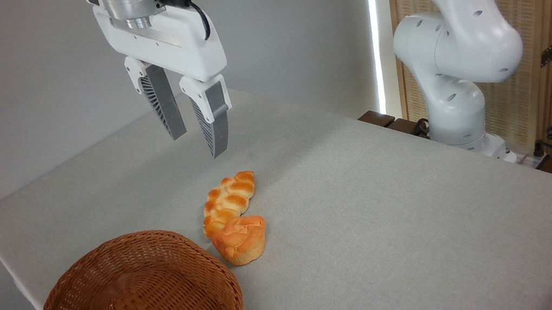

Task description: Put bread into the basket

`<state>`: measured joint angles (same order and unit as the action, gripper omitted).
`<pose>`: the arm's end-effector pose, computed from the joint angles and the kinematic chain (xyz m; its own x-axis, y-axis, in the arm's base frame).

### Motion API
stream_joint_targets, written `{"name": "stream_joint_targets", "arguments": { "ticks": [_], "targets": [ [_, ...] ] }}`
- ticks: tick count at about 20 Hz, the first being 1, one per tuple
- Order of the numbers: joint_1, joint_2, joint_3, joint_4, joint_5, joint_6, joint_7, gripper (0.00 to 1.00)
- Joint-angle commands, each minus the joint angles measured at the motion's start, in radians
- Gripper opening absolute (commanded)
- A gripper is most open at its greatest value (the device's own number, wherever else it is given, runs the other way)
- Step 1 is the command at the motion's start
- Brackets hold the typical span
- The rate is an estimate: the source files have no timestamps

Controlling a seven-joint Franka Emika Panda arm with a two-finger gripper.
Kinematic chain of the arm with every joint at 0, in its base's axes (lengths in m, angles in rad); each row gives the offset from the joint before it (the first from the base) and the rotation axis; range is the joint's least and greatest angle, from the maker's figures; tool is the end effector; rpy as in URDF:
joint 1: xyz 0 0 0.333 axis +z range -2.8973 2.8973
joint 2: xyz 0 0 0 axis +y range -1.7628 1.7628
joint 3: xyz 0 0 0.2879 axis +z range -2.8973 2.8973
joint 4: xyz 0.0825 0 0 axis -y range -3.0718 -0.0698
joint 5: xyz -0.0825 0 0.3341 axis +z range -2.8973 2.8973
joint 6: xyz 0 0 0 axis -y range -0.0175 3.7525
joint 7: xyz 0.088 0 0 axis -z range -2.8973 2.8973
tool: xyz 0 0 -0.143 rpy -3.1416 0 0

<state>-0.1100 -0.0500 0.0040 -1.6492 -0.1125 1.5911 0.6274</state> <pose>0.4868 -0.0677 0.5548 0.7453 -0.6641 0.0593 -0.6664 -0.7394 0.0958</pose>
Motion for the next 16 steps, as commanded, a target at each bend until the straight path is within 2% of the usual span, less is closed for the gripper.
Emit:
{"name": "stream_joint_targets", "arguments": {
  "ticks": [1,16],
  "targets": [
    [0.001,-0.001,0.004,0.011,-0.018,-0.011,0.012,1.00],
    [0.001,-0.002,0.013,0.011,-0.012,-0.011,0.018,1.00]
  ]
}}
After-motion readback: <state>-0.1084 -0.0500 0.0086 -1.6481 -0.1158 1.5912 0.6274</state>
